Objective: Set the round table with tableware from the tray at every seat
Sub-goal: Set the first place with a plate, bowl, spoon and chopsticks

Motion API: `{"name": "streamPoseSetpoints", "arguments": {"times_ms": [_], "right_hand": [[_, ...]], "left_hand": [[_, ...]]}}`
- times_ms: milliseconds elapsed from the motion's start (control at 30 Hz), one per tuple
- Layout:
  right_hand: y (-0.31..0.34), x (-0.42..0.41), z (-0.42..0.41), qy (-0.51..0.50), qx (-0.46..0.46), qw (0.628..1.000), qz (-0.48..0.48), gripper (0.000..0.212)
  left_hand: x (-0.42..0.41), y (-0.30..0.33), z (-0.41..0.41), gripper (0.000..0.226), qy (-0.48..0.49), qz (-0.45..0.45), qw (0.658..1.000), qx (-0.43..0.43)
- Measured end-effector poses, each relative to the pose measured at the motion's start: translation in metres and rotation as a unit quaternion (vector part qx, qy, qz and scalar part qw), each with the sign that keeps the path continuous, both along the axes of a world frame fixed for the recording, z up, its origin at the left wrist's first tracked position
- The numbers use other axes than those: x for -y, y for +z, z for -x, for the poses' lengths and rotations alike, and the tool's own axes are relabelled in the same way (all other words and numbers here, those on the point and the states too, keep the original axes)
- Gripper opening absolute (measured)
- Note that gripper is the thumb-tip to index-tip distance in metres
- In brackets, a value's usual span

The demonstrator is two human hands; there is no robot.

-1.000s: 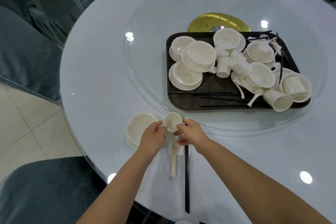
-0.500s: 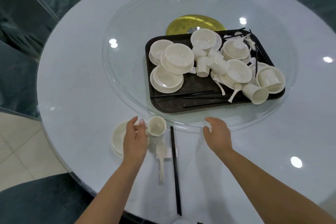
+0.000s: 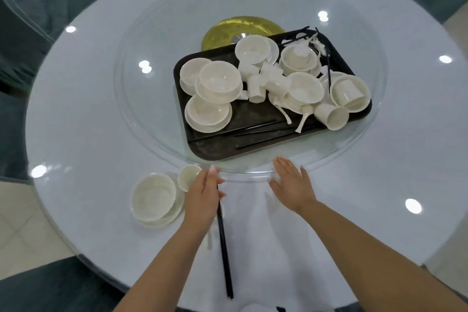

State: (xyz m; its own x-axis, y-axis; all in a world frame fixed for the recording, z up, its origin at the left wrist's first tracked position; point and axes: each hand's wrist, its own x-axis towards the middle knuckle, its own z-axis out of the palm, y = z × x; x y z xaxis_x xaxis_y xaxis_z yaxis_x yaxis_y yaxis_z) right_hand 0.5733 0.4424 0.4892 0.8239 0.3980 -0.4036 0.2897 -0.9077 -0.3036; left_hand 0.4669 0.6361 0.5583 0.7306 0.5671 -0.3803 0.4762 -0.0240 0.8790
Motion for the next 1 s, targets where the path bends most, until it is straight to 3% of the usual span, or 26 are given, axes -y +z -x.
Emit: {"name": "streamPoseSetpoints", "arguments": {"times_ms": [367, 600, 1000], "right_hand": [[-0.002, 0.049, -0.033, -0.064, -0.007, 0.998, -0.019, 0.063], [0.000, 0.077, -0.053, -0.092, 0.001, 0.996, 0.000, 0.066], [0.007, 0.093, -0.060, -0.018, -0.004, 0.995, 0.098, 0.076]], "left_hand": [[0.052, -0.002, -0.005, 0.026, -0.080, -0.023, 0.995, -0.047], [0.079, -0.001, -0.015, 0.030, -0.041, 0.039, 0.995, -0.085], [0.095, 0.004, -0.008, 0.040, -0.061, 0.039, 0.993, -0.094]]}}
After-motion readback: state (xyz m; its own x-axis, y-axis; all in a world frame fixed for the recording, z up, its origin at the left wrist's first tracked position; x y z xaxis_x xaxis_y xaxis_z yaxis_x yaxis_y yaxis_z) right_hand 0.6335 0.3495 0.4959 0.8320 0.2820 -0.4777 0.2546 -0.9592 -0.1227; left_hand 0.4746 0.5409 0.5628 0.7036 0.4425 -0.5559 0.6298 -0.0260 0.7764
